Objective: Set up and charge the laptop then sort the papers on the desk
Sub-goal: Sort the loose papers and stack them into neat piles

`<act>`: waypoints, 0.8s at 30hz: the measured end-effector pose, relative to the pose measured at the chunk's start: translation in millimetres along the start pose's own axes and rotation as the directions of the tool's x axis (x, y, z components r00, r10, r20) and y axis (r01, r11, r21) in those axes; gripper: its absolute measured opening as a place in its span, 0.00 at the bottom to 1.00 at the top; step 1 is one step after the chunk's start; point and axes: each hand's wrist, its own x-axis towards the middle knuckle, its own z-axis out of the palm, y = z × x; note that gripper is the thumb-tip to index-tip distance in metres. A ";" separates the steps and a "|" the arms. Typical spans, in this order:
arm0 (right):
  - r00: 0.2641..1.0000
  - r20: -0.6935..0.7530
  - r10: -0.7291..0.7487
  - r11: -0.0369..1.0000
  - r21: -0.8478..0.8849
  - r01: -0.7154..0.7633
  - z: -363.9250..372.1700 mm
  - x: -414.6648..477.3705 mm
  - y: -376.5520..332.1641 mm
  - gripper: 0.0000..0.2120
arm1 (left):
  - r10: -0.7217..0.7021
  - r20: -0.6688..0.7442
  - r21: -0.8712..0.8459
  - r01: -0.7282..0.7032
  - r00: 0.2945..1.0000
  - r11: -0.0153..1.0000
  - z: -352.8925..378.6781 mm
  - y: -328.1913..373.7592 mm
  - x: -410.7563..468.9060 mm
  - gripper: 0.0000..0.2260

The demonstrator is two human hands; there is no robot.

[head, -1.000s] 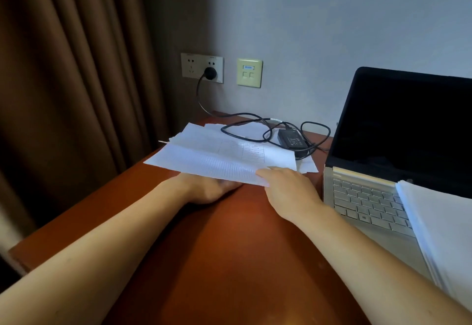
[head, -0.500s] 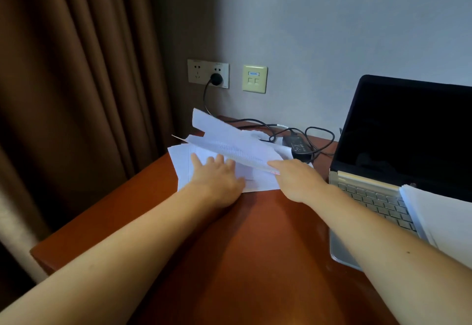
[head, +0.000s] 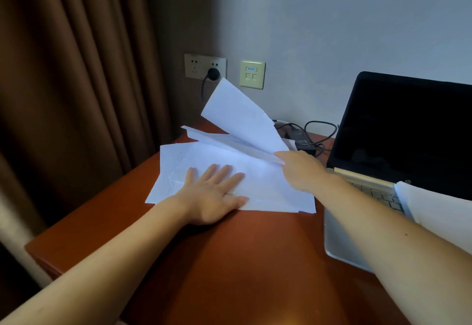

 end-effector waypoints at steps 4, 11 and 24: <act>1.000 -0.018 0.024 0.999 -0.042 -0.025 1.3 -5.6 -1.4 0.15 | 0.064 0.035 -0.127 -0.060 0.997 0.990 1.4 -17.6 -30.2 0.28; 0.969 -0.245 0.014 0.933 -0.345 -0.100 -17.4 -39.1 -44.0 0.12 | 0.114 -0.052 -0.143 -0.120 0.992 0.982 7.0 -22.8 -47.1 0.28; 0.905 -0.397 -0.150 0.850 -0.519 -0.087 -32.6 -91.5 -75.5 0.12 | 0.349 -0.249 0.154 -0.319 0.903 0.935 -5.6 7.7 -27.8 0.22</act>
